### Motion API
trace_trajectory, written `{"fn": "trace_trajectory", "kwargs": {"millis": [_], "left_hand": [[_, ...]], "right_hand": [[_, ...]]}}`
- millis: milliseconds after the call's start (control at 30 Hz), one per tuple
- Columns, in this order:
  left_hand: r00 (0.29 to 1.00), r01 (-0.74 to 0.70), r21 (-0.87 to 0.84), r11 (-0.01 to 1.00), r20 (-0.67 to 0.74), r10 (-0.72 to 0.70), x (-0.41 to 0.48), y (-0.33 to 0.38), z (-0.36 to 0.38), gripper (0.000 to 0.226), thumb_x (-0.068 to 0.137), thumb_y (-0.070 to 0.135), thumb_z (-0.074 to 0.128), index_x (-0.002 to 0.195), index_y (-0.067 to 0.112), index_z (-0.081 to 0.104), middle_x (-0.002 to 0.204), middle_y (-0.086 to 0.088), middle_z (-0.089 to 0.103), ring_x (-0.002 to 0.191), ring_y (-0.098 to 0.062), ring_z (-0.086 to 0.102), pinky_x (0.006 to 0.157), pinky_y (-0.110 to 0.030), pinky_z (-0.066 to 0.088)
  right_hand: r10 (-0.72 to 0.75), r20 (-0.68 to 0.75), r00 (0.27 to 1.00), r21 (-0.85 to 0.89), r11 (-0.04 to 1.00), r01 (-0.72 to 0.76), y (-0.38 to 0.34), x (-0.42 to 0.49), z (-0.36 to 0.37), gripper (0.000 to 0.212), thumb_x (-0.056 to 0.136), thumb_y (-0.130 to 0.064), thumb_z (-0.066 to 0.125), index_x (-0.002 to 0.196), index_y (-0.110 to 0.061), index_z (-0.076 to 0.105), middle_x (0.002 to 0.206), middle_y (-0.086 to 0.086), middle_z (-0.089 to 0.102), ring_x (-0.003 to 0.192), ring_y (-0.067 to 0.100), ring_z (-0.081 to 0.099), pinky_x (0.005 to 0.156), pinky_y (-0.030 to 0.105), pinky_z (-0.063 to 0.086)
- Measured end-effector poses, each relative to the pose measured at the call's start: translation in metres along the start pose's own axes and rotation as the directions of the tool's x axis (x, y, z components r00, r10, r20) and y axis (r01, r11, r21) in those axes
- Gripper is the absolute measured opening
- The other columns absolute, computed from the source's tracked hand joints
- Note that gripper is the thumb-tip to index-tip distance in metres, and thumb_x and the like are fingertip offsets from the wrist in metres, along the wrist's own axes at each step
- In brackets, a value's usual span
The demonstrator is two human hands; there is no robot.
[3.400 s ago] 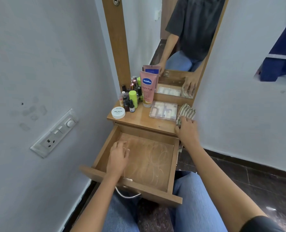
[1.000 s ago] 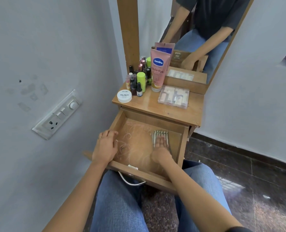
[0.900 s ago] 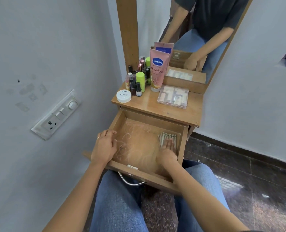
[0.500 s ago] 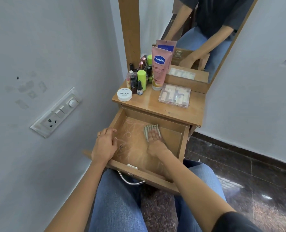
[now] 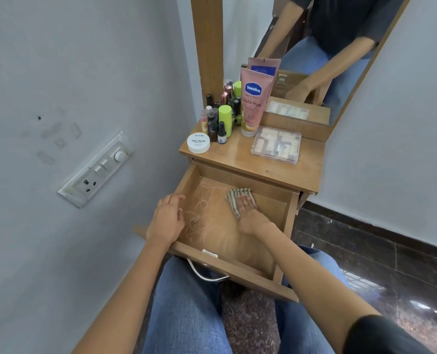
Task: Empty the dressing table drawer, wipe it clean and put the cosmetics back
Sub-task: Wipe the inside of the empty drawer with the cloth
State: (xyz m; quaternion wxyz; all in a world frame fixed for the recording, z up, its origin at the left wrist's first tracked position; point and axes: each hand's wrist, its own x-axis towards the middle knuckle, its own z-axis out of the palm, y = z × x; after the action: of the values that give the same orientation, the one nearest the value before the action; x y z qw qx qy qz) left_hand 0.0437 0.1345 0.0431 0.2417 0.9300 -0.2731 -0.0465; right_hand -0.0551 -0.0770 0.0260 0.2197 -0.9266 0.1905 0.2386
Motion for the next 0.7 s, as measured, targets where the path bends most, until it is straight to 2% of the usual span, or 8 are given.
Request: {"fn": "trace_trajectory", "kwargs": {"millis": [200,300,467,567,700], "left_hand": [[1.000,0.002,0.026,1.000,-0.015,-0.001,0.002,0.001,-0.001,0.040,0.088,0.001,0.045,0.126,0.013,0.053,0.128,-0.004,0.055,0.122,-0.022,0.045,0.102,-0.034,0.039],[1.000,-0.019,0.072,0.997,-0.007,0.020,0.002,0.004,-0.003,0.041,0.088,0.001,0.047,0.127,0.012,0.052,0.128,-0.006,0.055,0.121,-0.023,0.047,0.101,-0.035,0.041],[0.998,-0.070,0.161,0.985,0.019,0.068,0.001,0.003,-0.006,0.046,0.086,0.002,0.048,0.131,0.013,0.050,0.132,-0.003,0.053,0.120,-0.023,0.048,0.096,-0.034,0.044],[0.998,-0.061,0.129,0.990,0.026,0.059,0.002,-0.003,-0.007,0.045,0.087,0.004,0.048,0.130,0.015,0.051,0.131,-0.003,0.055,0.118,-0.023,0.051,0.097,-0.033,0.043],[1.000,0.006,0.057,0.998,0.008,-0.006,0.000,-0.005,-0.004,0.041,0.090,0.007,0.045,0.128,0.022,0.052,0.129,0.002,0.056,0.108,-0.020,0.057,0.094,-0.030,0.044]], "right_hand": [[-0.034,-0.016,0.999,-0.054,0.998,0.033,-0.021,0.008,0.012,0.070,0.096,-0.019,0.032,0.149,-0.009,-0.013,0.157,0.006,-0.019,0.145,0.019,-0.016,0.120,0.034,-0.004],[-0.036,0.024,0.999,-0.069,0.997,0.038,-0.004,-0.006,0.019,0.064,0.100,-0.018,0.026,0.149,-0.010,-0.014,0.157,0.006,-0.021,0.146,0.017,-0.014,0.120,0.034,-0.002],[0.001,0.009,1.000,-0.108,0.994,0.000,0.039,-0.013,0.010,0.063,0.097,-0.006,0.024,0.150,-0.010,-0.011,0.157,0.005,-0.021,0.146,0.019,-0.013,0.120,0.040,0.011],[-0.101,0.025,0.995,-0.153,0.983,0.104,0.044,0.000,-0.003,0.064,0.098,-0.006,0.026,0.150,-0.010,-0.010,0.157,0.007,-0.020,0.146,0.020,-0.014,0.120,0.037,0.006],[-0.186,0.021,0.982,-0.207,0.960,0.187,0.017,0.031,-0.012,0.066,0.097,-0.010,0.029,0.149,-0.008,-0.011,0.157,0.010,-0.018,0.146,0.021,-0.015,0.120,0.033,-0.004]]}}
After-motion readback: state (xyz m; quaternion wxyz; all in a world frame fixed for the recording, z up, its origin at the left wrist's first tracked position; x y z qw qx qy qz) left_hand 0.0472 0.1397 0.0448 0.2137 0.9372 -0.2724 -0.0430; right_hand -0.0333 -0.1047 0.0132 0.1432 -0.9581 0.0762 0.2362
